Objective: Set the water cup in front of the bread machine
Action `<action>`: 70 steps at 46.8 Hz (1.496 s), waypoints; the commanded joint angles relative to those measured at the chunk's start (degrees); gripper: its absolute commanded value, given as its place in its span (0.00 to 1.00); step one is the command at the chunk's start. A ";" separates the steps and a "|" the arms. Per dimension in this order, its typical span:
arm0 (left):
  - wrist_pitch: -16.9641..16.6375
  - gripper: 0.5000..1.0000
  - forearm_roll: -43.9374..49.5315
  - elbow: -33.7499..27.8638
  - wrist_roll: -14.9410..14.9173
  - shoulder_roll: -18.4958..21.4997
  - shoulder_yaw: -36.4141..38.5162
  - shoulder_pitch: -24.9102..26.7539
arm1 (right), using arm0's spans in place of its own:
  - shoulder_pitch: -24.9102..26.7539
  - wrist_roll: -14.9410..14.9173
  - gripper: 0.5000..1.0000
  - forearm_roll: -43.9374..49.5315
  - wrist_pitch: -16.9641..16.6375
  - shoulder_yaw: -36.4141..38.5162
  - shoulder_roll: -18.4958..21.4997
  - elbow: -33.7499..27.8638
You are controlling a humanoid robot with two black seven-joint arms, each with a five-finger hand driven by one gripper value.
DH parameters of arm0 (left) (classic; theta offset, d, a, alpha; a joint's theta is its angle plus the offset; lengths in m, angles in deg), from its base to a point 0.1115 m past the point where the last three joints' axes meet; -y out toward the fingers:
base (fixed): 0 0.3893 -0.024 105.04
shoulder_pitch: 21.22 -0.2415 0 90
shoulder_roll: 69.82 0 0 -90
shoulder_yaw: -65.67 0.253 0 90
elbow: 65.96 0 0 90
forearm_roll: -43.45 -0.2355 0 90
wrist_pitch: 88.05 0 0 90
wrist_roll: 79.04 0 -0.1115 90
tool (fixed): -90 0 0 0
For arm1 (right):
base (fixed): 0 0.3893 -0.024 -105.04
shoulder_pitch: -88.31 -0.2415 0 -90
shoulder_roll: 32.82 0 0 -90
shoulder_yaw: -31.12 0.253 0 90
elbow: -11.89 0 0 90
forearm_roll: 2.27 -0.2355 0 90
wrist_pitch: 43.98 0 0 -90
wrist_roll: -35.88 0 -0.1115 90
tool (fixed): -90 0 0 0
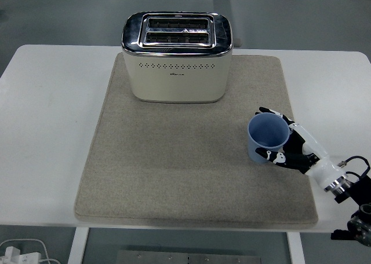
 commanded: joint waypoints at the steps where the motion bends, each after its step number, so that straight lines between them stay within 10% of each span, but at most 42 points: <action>1: 0.00 1.00 0.00 0.00 0.00 0.00 0.00 0.00 | -0.01 -0.09 0.85 -0.01 -0.05 0.09 0.00 -0.40; 49: 0.00 1.00 0.00 0.00 0.00 0.00 0.00 0.00 | -0.71 0.53 0.38 -0.18 1.27 -0.79 2.81 -0.84; 70: 0.00 1.00 0.00 0.00 0.00 0.00 0.00 0.00 | -5.80 2.55 0.38 -0.27 2.94 -1.40 8.35 -2.60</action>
